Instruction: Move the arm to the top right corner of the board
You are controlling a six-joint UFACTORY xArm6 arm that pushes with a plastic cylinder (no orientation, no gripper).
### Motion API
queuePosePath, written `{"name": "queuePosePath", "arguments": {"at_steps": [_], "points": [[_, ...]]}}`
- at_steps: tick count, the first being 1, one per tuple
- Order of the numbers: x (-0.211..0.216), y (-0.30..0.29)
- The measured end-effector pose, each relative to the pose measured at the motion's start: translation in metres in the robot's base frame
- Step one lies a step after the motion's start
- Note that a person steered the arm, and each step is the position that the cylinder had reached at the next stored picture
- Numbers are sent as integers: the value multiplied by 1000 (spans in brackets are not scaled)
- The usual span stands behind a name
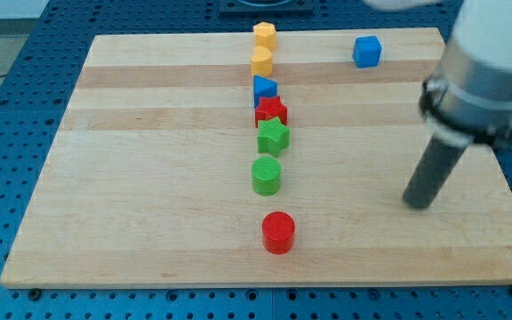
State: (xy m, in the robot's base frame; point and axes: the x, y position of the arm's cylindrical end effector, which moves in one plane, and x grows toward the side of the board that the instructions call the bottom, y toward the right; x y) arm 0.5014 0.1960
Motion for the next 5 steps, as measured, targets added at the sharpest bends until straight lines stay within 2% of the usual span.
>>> {"name": "queuePosePath", "arguments": {"at_steps": [2, 3, 4, 5], "points": [[-186, 96], [-269, 110], [-293, 79], [-283, 16]]}}
